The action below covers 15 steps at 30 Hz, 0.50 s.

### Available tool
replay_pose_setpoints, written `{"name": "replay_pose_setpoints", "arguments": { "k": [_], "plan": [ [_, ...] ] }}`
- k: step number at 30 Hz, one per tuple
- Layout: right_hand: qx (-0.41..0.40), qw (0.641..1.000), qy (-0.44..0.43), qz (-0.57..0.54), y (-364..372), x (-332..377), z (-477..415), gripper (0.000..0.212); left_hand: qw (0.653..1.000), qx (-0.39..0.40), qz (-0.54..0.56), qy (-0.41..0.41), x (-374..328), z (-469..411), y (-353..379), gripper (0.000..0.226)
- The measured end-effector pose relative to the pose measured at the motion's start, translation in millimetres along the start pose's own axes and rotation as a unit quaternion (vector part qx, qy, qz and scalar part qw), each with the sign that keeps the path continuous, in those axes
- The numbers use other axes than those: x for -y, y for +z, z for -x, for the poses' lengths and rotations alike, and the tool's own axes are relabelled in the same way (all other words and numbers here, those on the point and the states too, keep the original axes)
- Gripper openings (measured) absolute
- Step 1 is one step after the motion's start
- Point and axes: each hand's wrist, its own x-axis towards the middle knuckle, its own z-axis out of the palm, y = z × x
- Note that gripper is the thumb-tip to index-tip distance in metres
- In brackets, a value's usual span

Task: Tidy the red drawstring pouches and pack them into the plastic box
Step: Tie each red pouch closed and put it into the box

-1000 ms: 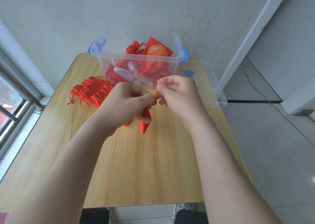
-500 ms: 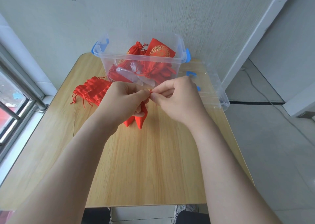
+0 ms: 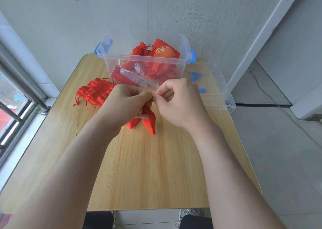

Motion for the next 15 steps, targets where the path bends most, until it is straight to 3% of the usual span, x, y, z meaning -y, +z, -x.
{"name": "replay_pose_setpoints", "arguments": {
  "k": [6, 10, 15],
  "plan": [
    [0.0, 1.0, -0.003, -0.022, 3.1, 4.3, 2.2, 0.008, 1.0, 0.02, 0.007, 0.018, 1.0, 1.7, -2.4, 0.023],
    [0.019, 0.999, 0.001, -0.043, 0.5, 1.9, 1.1, 0.024, 1.0, 0.0, 0.018, 0.013, 0.3, 2.4, -2.7, 0.019],
    [0.012, 0.999, -0.014, -0.026, -1.1, 0.0, -0.4, 0.018, 0.999, -0.002, 0.041, -0.007, -0.2, 3.2, -4.4, 0.013]
  ]
}}
